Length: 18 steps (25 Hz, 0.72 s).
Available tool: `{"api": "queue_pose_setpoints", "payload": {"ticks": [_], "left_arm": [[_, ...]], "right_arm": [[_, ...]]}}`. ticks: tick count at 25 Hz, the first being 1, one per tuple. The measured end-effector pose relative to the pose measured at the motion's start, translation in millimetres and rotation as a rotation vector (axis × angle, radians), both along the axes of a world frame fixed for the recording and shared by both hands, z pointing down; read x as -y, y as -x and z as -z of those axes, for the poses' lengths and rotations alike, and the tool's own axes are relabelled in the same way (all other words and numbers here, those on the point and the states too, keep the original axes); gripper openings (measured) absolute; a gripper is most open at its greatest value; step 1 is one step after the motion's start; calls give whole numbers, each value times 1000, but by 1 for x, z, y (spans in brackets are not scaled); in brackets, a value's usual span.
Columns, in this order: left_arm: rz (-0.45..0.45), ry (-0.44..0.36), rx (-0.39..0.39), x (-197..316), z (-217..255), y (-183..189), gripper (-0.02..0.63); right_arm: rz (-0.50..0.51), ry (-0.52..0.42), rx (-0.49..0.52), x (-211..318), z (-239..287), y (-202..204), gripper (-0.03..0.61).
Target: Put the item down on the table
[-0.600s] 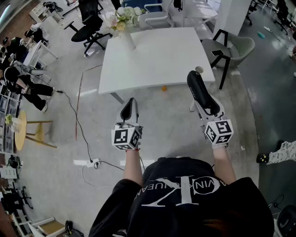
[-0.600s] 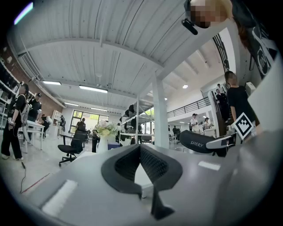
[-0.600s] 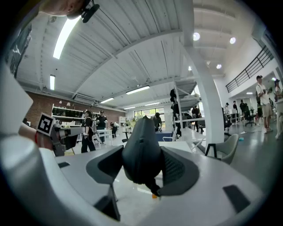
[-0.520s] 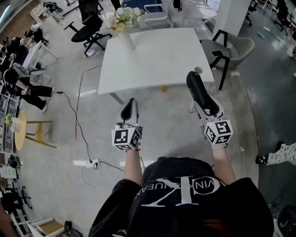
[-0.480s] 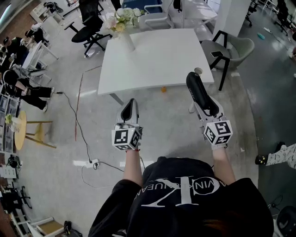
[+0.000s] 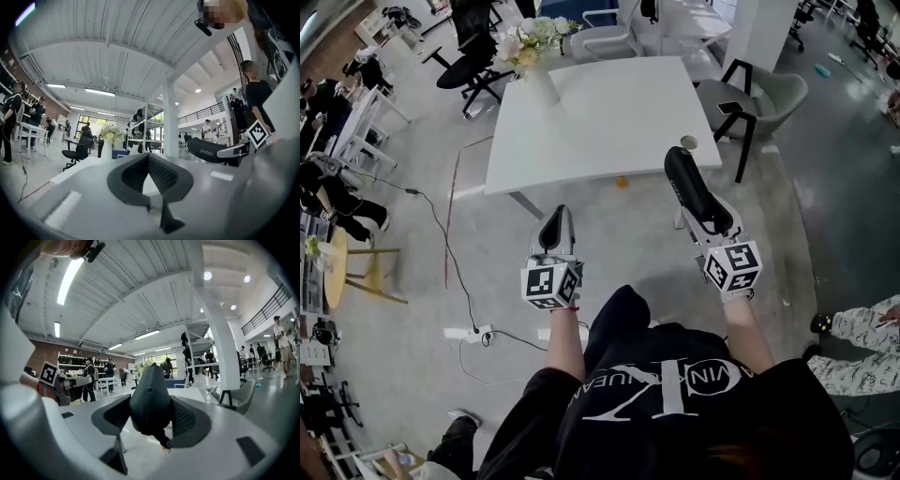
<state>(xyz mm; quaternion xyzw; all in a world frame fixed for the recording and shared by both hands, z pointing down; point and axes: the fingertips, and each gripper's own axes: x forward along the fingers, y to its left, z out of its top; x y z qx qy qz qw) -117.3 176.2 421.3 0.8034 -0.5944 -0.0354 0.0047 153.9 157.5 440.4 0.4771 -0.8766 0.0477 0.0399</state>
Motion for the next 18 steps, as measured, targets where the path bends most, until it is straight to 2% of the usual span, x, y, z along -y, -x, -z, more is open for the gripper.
{"api": "queue_pose_setpoints", "payload": {"ticks": [6, 12, 18], "left_arm": [[-7, -9, -13, 45, -1, -1, 12], [-70, -4, 35, 100, 0, -4, 12], [-89, 3, 24, 158, 4, 8, 12]], "right_arm": [[0, -1, -4, 34, -2, -1, 262], [19, 15, -16, 81, -3, 15, 262], [12, 25, -4, 135, 1, 32, 262]]}}
